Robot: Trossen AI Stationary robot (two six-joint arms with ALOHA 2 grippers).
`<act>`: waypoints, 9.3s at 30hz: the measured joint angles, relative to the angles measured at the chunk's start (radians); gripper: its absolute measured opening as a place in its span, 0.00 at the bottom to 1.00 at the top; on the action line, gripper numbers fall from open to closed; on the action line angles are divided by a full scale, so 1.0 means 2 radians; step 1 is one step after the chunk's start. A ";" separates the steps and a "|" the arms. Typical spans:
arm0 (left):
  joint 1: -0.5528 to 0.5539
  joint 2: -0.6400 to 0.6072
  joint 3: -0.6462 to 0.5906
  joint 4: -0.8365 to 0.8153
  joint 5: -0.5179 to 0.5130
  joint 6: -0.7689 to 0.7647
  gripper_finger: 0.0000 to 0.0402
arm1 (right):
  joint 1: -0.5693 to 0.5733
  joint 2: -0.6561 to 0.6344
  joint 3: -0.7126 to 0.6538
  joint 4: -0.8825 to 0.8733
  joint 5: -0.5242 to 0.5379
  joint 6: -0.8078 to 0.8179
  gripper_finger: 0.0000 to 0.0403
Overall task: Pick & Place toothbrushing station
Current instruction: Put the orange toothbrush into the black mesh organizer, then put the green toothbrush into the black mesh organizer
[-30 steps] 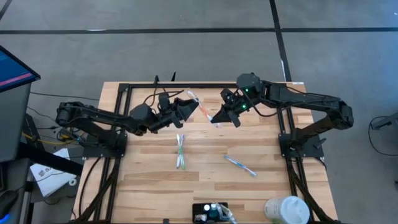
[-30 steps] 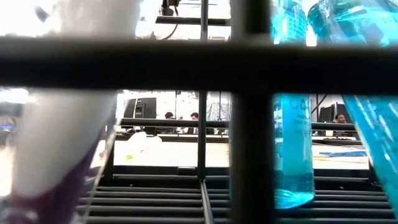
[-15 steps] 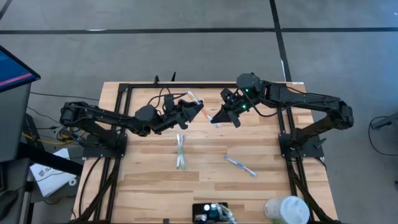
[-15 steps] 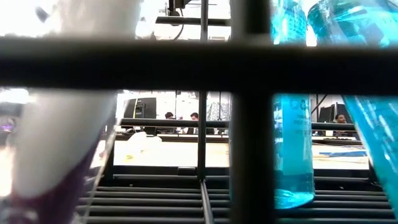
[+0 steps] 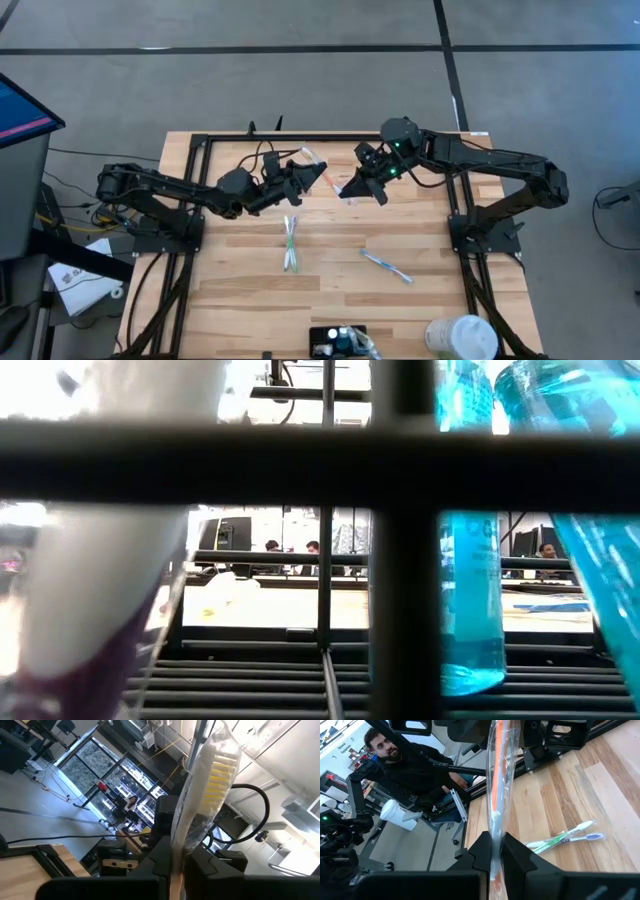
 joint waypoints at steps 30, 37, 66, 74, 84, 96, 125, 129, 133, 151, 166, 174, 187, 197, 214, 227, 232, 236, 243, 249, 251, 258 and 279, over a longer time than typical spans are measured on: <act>-0.101 -0.094 0.000 -0.158 0.035 0.164 0.04 | 0.027 -0.106 0.000 0.018 -0.012 0.020 0.70; -0.190 -0.094 0.000 -0.231 0.055 0.203 0.03 | 0.076 -0.140 0.000 0.017 0.040 0.066 0.70; -0.319 0.077 0.084 -0.237 0.056 0.215 0.03 | 0.238 -0.051 0.000 0.074 0.237 0.125 0.70; -0.323 0.102 0.084 -0.242 0.059 0.215 0.03 | 0.259 -0.051 0.000 0.086 0.249 0.124 0.70; -0.319 0.108 0.084 -0.236 0.057 0.215 0.03 | 0.279 -0.051 0.000 0.088 0.268 0.110 0.70; -0.312 0.140 0.086 -0.205 0.062 0.214 0.03 | 0.302 -0.051 0.000 0.124 0.277 0.037 0.70; -0.310 0.184 0.088 -0.188 0.060 0.189 0.03 | 0.401 -0.051 0.000 0.129 0.394 -0.164 0.70; -0.310 0.184 0.088 -0.188 0.060 0.189 0.03 | 0.404 -0.051 0.000 0.129 0.395 -0.165 0.70; -0.310 0.196 0.087 -0.190 0.060 0.174 0.03 | 0.404 -0.051 0.000 0.129 0.395 -0.165 0.70; -0.310 0.209 0.087 -0.188 0.059 0.163 0.03 | 0.404 -0.051 0.000 0.129 0.394 -0.168 0.70; -0.310 0.215 0.077 -0.189 0.043 0.147 0.03 | 0.404 -0.051 0.000 0.129 0.394 -0.168 0.70; -0.310 0.215 0.076 -0.189 0.035 0.146 0.06 | 0.404 -0.051 0.000 0.129 0.394 -0.168 0.70; -0.309 0.218 0.076 -0.193 0.035 0.133 0.10 | 0.404 -0.051 0.000 0.129 0.394 -0.168 0.70; -0.309 0.217 0.076 -0.203 0.036 0.110 0.34 | 0.404 -0.051 0.000 0.129 0.393 -0.147 0.70; -0.311 0.212 0.076 -0.204 0.050 0.084 0.45 | 0.410 -0.050 0.000 0.082 0.313 -0.129 0.70; -0.310 0.163 0.076 -0.263 0.056 0.075 0.54 | 0.409 -0.050 0.000 0.084 0.315 -0.111 0.70; -0.309 0.149 0.076 -0.305 0.068 0.067 0.63 | 0.409 -0.050 0.000 0.084 0.315 -0.111 0.70; -0.310 0.149 0.076 -0.313 0.075 0.057 0.67 | 0.409 -0.050 0.000 0.084 0.315 -0.111 0.70; -0.310 0.145 0.076 -0.322 0.084 0.054 0.65 | 0.406 -0.050 0.000 0.084 0.315 -0.084 0.70; -0.309 0.145 0.076 -0.333 0.096 0.046 0.61 | 0.390 -0.050 0.000 0.079 0.315 -0.030 0.70; -0.309 0.144 0.076 -0.342 0.102 0.036 0.61 | 0.385 -0.050 0.000 0.075 0.315 -0.022 0.70; -0.307 0.109 0.076 -0.454 0.114 -0.011 0.64 | 0.372 -0.051 0.000 0.071 0.314 -0.020 0.70; -0.284 0.066 0.076 -0.502 0.099 -0.036 0.51 | 0.356 -0.051 0.000 0.105 0.314 0.024 0.70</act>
